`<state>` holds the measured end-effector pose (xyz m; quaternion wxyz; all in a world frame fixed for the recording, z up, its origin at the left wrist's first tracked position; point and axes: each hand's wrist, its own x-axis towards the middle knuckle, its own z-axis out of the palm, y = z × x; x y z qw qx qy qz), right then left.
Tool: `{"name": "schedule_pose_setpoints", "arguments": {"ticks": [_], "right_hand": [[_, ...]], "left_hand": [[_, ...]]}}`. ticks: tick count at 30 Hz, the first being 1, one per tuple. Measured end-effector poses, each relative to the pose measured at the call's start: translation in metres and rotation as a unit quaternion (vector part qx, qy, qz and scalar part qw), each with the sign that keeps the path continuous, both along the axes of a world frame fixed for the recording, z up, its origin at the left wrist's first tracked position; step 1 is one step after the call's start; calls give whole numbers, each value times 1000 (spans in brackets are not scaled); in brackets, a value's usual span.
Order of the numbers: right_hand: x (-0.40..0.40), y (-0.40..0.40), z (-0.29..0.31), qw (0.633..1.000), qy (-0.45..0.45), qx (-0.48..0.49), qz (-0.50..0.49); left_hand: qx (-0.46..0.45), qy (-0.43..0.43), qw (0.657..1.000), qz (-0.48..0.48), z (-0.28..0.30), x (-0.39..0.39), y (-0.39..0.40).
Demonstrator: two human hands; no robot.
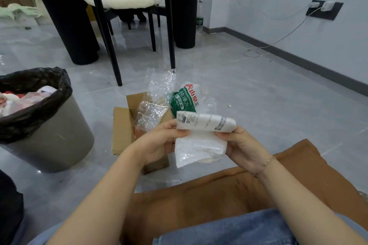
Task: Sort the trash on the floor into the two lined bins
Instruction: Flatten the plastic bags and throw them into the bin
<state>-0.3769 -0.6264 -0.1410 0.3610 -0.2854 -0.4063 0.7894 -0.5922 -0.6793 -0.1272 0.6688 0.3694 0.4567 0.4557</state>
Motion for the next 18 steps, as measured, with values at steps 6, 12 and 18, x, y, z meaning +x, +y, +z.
{"name": "schedule_pose_setpoints", "arguments": {"ticks": [6, 12, 18], "right_hand": [[1, -2, -1, 963, -145, 213, -77], [-5, -7, -2, 956, -158, 247, -28], [-38, -26, 6, 975, -136, 174, -23]], "left_hand": [[-82, -66, 992, -69, 1, -9, -3], [-13, 24, 999, 27, -1, -4, -3], [48, 77, 985, 148, 12, -23, -11]]}}
